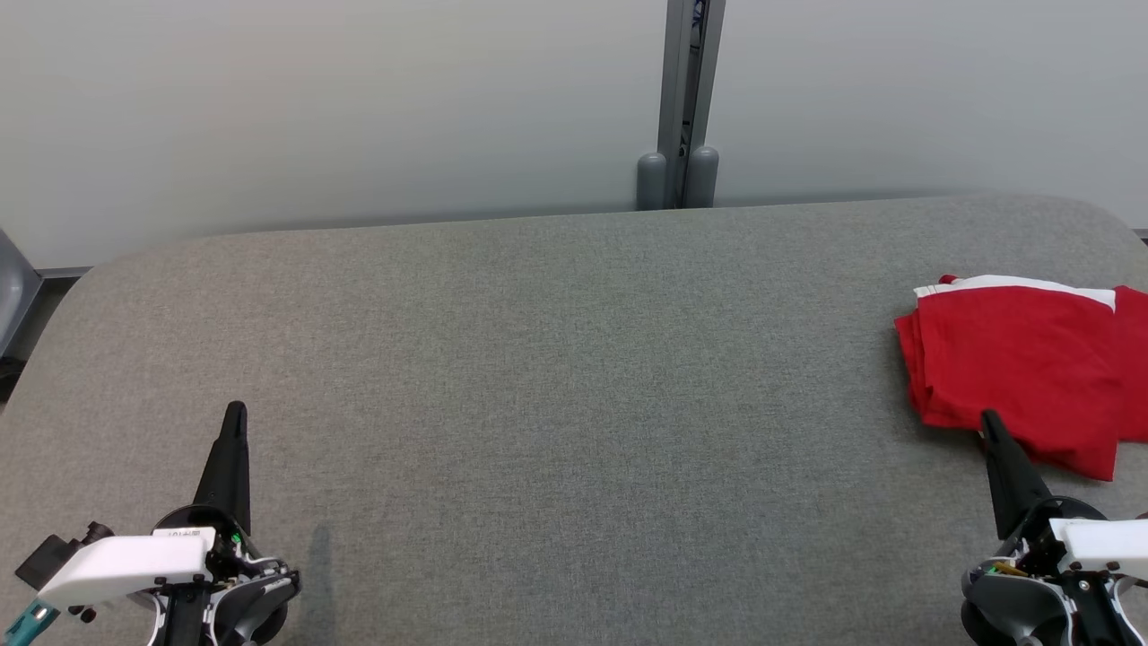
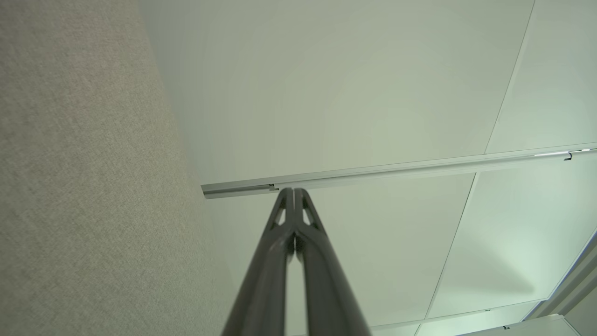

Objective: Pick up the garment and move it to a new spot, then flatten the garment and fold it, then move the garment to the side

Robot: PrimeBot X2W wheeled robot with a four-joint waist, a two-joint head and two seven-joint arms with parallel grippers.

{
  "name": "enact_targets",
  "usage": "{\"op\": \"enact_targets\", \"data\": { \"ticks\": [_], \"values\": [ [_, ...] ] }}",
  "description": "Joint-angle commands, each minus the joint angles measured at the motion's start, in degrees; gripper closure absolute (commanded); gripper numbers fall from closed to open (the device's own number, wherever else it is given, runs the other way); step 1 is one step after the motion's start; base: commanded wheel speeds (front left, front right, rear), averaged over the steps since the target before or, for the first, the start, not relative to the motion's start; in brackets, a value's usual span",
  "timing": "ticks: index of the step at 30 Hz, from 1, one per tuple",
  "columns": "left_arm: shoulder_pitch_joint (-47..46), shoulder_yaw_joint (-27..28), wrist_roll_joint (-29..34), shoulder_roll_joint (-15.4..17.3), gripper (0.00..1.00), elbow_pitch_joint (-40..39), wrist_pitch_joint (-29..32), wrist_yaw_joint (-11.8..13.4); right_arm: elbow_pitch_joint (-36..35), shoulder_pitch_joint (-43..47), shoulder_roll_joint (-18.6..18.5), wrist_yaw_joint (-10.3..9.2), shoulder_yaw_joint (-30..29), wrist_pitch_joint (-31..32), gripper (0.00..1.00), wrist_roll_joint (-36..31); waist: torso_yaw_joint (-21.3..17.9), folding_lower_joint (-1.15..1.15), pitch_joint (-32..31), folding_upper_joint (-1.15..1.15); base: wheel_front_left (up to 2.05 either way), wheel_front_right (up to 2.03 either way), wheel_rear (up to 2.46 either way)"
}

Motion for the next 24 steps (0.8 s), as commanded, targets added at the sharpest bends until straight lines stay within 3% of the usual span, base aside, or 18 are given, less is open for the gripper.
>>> {"op": "enact_targets", "data": {
  "ticks": [1, 24],
  "values": [
    [-0.6, 0.2, -0.1, 0.2, 1.00, 0.0, 0.2, -0.2, -0.1, -0.5, -0.5, 0.04, -0.1, 0.2, 1.00, 0.1, 0.0, 0.00, 0.0, 0.00, 0.00, 0.00, 0.00],
    [-0.6, 0.2, -0.1, 0.2, 1.00, 0.0, 0.2, -0.2, -0.1, -0.5, -0.5, 0.04, -0.1, 0.2, 1.00, 0.1, 0.0, 0.00, 0.0, 0.00, 0.00, 0.00, 0.00]
  ]
}}
